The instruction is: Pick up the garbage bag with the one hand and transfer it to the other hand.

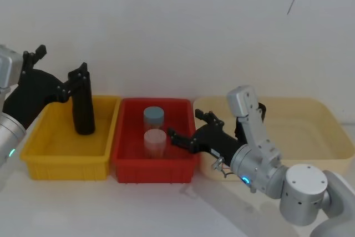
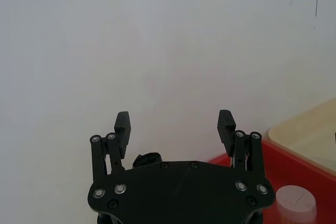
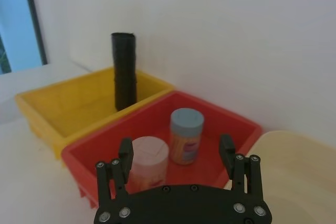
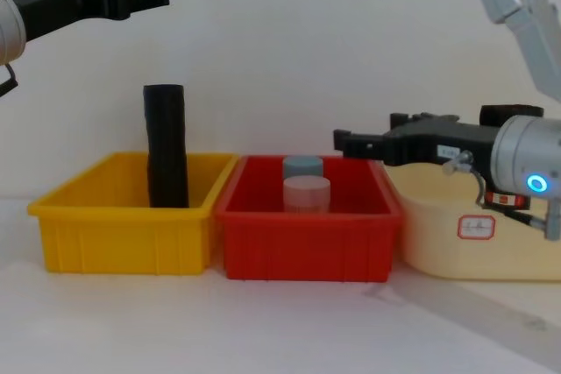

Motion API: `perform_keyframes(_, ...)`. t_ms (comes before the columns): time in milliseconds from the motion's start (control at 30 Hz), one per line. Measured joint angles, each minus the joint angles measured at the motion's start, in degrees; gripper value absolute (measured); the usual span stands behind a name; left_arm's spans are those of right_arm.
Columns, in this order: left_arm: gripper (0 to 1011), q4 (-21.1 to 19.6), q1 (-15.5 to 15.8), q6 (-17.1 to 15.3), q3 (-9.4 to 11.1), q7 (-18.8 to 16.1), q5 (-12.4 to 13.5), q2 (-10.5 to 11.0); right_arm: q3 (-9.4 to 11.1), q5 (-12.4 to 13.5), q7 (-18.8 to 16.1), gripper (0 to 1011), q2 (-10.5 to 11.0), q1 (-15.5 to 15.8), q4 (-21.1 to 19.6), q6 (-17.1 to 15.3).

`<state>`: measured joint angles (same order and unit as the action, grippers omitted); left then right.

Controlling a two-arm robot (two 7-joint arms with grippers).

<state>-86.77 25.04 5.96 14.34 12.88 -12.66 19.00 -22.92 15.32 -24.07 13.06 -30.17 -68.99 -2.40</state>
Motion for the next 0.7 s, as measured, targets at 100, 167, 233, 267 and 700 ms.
perform_keyframes(100,1002,0.0,0.0,0.0,0.0,0.0,0.0,0.0,-0.6,-0.1,-0.3,1002,-0.1,-0.1,0.3,-0.1)
perform_keyframes(167,1002,0.0,0.0,0.0,0.0,0.0,0.0,0.0,-1.1,-0.3,-0.4,1001,-0.2,-0.2,0.4,-0.2)
perform_keyframes(233,1002,0.0,0.0,0.0,0.0,0.0,0.0,0.0,-1.6,-0.5,-0.4,1001,-0.3,-0.3,0.5,-0.2)
perform_keyframes(267,1002,0.0,0.0,0.0,0.0,0.0,0.0,0.0,-1.7,-0.6,-0.4,1001,-0.4,-0.3,0.5,-0.2)
perform_keyframes(700,1002,0.0,0.0,0.0,0.0,0.0,0.0,0.0,-3.2,-1.7,-0.1,1001,-1.2,-0.7,0.5,-1.7)
